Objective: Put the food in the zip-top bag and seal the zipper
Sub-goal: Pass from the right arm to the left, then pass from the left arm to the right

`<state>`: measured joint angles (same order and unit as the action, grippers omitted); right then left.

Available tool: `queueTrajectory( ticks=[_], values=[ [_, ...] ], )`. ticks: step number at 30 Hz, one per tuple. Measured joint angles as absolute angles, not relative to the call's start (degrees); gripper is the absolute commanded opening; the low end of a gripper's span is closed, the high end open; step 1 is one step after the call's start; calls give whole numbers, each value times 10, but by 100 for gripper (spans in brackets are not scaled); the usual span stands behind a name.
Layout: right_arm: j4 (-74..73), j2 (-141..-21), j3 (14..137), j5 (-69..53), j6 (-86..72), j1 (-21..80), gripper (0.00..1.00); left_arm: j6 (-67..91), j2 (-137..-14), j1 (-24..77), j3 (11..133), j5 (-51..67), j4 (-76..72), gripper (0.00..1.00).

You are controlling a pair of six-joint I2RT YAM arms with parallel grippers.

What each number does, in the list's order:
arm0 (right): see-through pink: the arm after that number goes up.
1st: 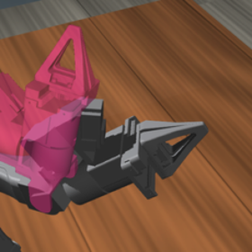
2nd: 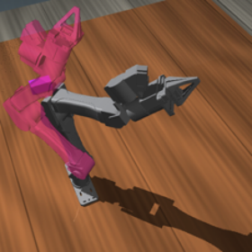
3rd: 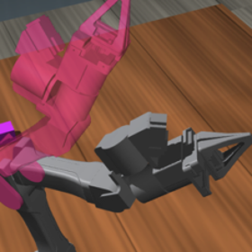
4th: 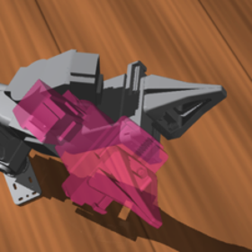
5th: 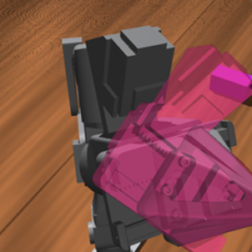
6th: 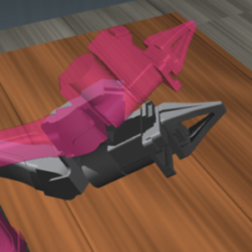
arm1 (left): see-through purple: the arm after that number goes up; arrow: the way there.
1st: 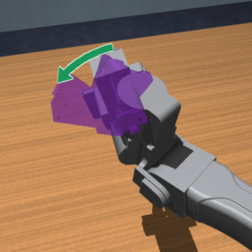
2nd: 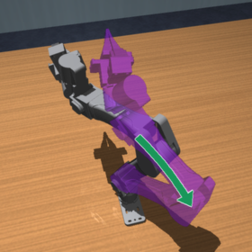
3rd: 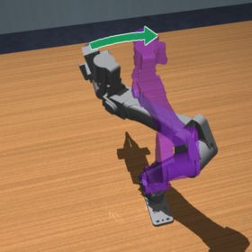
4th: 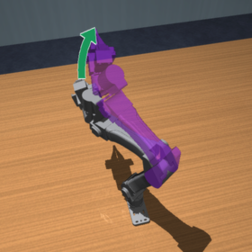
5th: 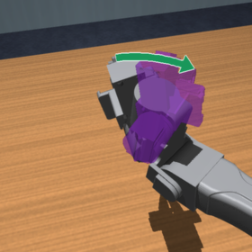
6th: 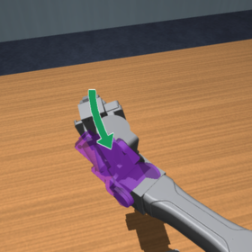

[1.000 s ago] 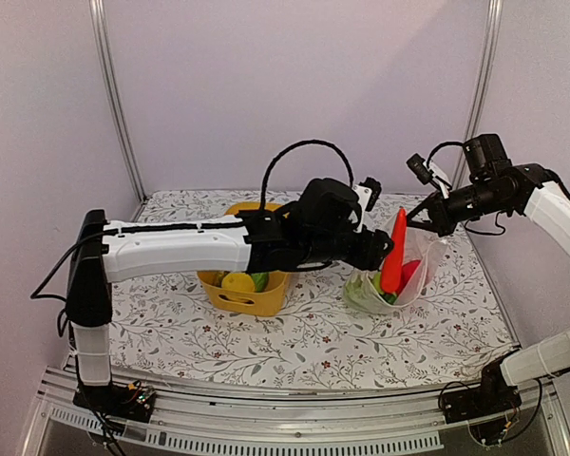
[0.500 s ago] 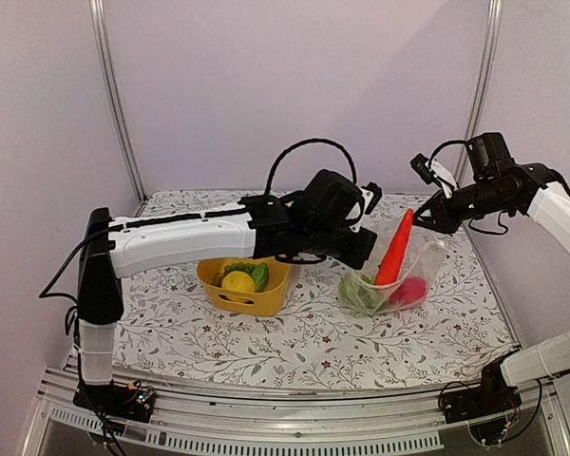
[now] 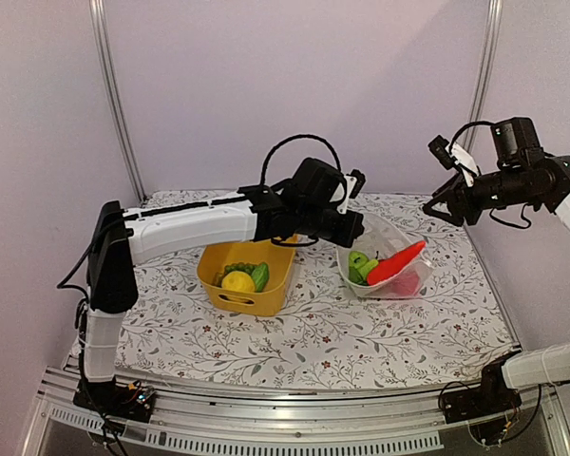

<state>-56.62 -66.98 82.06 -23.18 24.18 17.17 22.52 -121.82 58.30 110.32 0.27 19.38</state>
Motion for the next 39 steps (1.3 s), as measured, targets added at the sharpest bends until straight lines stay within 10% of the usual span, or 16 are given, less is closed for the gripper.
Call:
queueTrajectory(
  ticks=[20,28,39],
  values=[
    [-597,-703,752,-206,288,214,46,295,-1227,582,1098,115,165,2],
    [-585,-718,713,-146,276,214,7,291,-1227,582,1099,129,161,11],
    [-583,-770,774,-175,263,220,25,222,-1226,583,1105,109,159,9]
  ],
)
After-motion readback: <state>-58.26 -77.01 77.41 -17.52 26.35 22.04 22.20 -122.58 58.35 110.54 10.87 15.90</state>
